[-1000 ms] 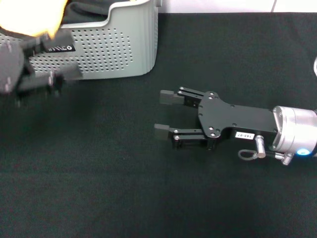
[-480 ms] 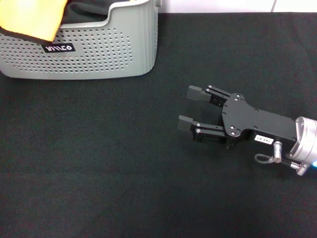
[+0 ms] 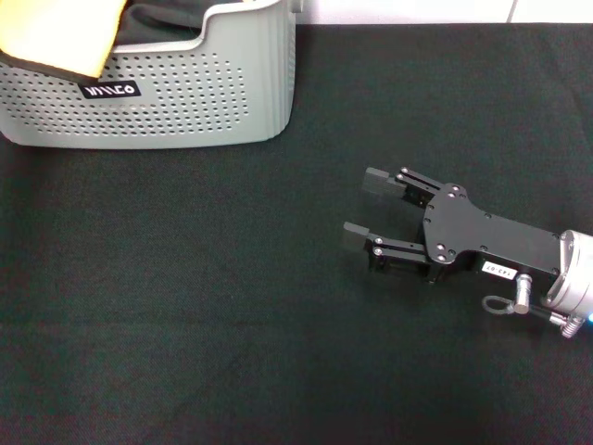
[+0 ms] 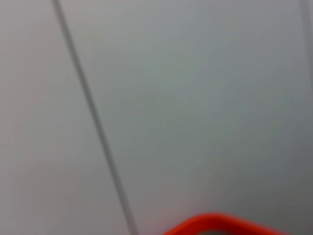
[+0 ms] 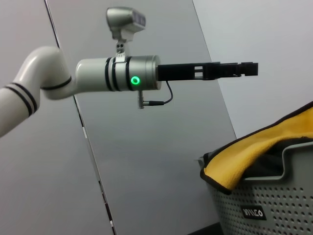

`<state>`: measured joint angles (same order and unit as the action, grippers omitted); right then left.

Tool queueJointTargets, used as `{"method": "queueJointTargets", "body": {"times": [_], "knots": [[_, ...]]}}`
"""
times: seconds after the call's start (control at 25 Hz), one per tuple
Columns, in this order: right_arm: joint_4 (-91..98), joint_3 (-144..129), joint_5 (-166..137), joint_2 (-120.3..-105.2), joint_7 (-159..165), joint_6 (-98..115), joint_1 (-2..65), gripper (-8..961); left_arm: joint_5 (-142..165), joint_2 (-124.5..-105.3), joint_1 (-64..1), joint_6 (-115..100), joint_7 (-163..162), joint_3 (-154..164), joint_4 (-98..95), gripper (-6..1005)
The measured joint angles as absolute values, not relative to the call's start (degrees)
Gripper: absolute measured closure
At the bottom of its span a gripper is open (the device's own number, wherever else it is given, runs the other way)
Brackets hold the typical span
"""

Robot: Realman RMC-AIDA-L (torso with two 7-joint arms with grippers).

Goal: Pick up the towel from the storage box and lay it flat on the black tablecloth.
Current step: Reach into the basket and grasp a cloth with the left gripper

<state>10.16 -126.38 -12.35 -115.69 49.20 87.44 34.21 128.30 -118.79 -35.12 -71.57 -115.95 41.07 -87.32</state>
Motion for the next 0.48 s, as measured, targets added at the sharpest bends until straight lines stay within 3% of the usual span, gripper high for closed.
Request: {"method": "queueJointTargets", "body": {"times": [0.24,0.48], "knots": [[10.28,-126.44,-12.59,-115.88,49.09,86.8,34.06,95,150.6,-117.96,-40.62,-68.97,-127.04,45.06,-83.55,176],[10.29,-126.56,-12.59,-116.06,48.61,86.05,33.62,95,161.9,-117.89,-42.09,-68.8,-132.47,48.51,-81.36,186]]}}
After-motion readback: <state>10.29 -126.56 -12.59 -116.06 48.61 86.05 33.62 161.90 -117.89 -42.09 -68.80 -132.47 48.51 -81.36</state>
